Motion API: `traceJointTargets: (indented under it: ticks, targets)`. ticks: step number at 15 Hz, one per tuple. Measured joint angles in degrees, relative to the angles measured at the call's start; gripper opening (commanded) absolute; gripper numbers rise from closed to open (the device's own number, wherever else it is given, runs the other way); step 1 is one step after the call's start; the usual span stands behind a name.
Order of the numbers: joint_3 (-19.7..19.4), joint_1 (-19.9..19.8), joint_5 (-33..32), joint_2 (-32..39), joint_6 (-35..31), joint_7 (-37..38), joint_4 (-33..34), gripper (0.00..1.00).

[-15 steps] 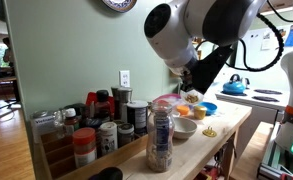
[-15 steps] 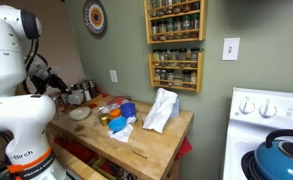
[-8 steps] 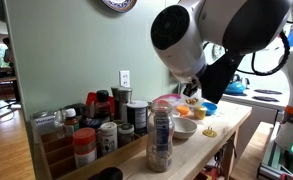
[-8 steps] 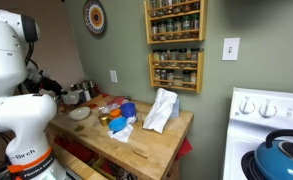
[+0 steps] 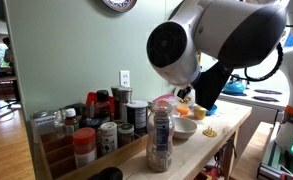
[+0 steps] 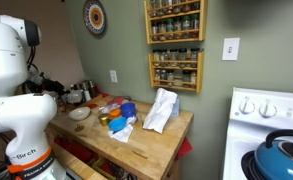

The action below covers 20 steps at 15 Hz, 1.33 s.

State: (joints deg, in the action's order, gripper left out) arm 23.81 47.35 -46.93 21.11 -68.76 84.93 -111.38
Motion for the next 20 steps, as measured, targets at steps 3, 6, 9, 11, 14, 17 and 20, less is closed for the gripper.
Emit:
traceJointTargets:
  ticks: [3, 6, 9, 11, 14, 17, 20]
  targets:
    - [-0.5, 0.7, -0.6, 1.3, 1.8, 0.3, 0.7, 0.01]
    - [-0.8, 1.0, -0.7, 2.0, 2.8, 0.5, 1.1, 0.01]
    - [-1.0, 1.2, -0.7, 2.6, 3.4, 0.6, 1.7, 0.01]
    - [-1.2, 1.5, -0.7, 2.9, 4.2, 0.7, 2.0, 0.01]
    - [-1.6, 2.4, -1.4, 3.6, 6.5, 1.3, 2.2, 0.01]
    - [-2.1, 3.4, -1.8, 4.7, 9.4, 1.7, 2.8, 0.01]
    - [-2.1, 3.7, -1.8, 5.4, 9.4, 1.6, 3.5, 0.01]
